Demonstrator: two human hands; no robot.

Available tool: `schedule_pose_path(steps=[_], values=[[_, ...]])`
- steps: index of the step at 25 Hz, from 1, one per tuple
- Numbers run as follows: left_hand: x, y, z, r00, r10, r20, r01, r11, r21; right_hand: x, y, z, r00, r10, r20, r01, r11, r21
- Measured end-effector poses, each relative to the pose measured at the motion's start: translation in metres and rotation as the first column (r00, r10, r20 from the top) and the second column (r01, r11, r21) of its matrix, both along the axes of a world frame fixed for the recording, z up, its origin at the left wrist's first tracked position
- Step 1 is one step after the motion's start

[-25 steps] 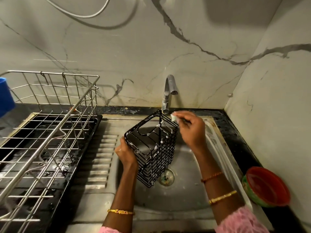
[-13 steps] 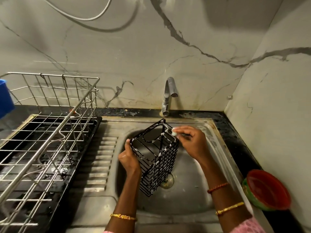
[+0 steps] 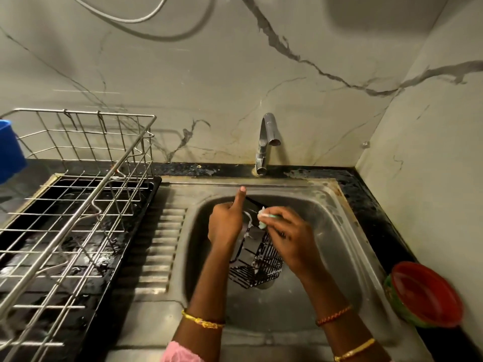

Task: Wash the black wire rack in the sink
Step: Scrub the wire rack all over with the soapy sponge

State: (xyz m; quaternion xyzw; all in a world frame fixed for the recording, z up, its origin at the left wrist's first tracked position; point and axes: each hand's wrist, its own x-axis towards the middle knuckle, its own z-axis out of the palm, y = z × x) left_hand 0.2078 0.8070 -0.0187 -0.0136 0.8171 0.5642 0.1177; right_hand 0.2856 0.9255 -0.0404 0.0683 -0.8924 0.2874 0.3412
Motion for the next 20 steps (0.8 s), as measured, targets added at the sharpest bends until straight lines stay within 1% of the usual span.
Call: schedule_pose_path(steps=[1, 2, 3, 4, 6, 8, 10, 11, 12, 13, 14, 15, 16, 17, 18, 20], values=[[0.003, 0.005, -0.005, 0.997, 0.072, -0.034, -0.072, 0.997, -0.019, 0.006, -0.003, -0.006, 0.999, 0.006, -0.049, -0.006, 1.0, 0.006], [0.004, 0.005, -0.01, 0.992, 0.106, -0.066, -0.107, 0.994, -0.023, 0.012, -0.006, -0.013, 0.996, 0.006, -0.094, -0.006, 1.0, 0.001], [0.002, 0.002, -0.014, 0.991, 0.113, -0.075, -0.114, 0.993, -0.006, 0.02, -0.006, -0.023, 0.992, -0.014, -0.126, 0.014, 1.0, -0.005], [-0.001, -0.003, -0.016, 0.993, 0.102, -0.062, -0.1, 0.994, 0.046, 0.028, -0.005, -0.033, 0.989, -0.06, -0.139, 0.057, 0.998, -0.023], [-0.009, -0.011, -0.022, 0.994, 0.098, -0.044, -0.089, 0.981, 0.173, 0.037, 0.002, -0.044, 0.979, -0.172, -0.11, 0.157, 0.978, -0.134], [-0.01, -0.013, -0.026, 0.993, 0.11, -0.054, -0.098, 0.978, 0.186, 0.028, 0.008, -0.035, 0.971, -0.227, -0.078, 0.195, 0.936, -0.294], [-0.004, -0.012, -0.024, 0.994, 0.095, -0.059, -0.082, 0.978, 0.191, 0.008, 0.003, -0.009, 0.979, -0.192, -0.064, 0.149, 0.896, -0.418], [-0.001, -0.011, -0.022, 0.992, 0.097, -0.076, -0.08, 0.976, 0.204, -0.002, -0.005, 0.004, 0.99, -0.129, -0.05, 0.093, 0.886, -0.454], [0.003, -0.011, -0.019, 0.991, 0.098, -0.087, -0.077, 0.974, 0.213, -0.012, -0.015, 0.014, 0.999, -0.037, -0.027, 0.021, 0.891, -0.453], [0.005, -0.01, -0.018, 0.992, 0.095, -0.088, -0.073, 0.973, 0.221, -0.019, -0.026, 0.019, 0.997, 0.07, 0.015, -0.058, 0.912, -0.407], [0.005, -0.011, -0.019, 0.993, 0.097, -0.072, -0.077, 0.969, 0.236, -0.024, -0.036, 0.02, 0.984, 0.164, 0.073, -0.132, 0.935, -0.329], [0.004, -0.012, -0.022, 0.993, 0.106, -0.05, -0.09, 0.963, 0.253, -0.026, -0.042, 0.017, 0.967, 0.222, 0.125, -0.187, 0.951, -0.247], [0.003, -0.013, -0.025, 0.993, 0.113, -0.029, -0.101, 0.959, 0.264, -0.028, -0.044, 0.014, 0.958, 0.24, 0.156, -0.211, 0.96, -0.183], [0.002, -0.015, -0.027, 0.994, 0.104, -0.026, -0.093, 0.958, 0.27, -0.031, -0.042, 0.013, 0.959, 0.23, 0.168, -0.205, 0.966, -0.155], [0.002, -0.015, -0.026, 0.995, 0.093, -0.047, -0.078, 0.964, 0.254, -0.036, -0.039, 0.015, 0.966, 0.198, 0.168, -0.171, 0.972, -0.164], [0.003, -0.014, -0.023, 0.992, 0.075, -0.097, -0.057, 0.982, 0.178, -0.046, -0.031, 0.024, 0.979, 0.12, 0.166, -0.076, 0.965, -0.251]])
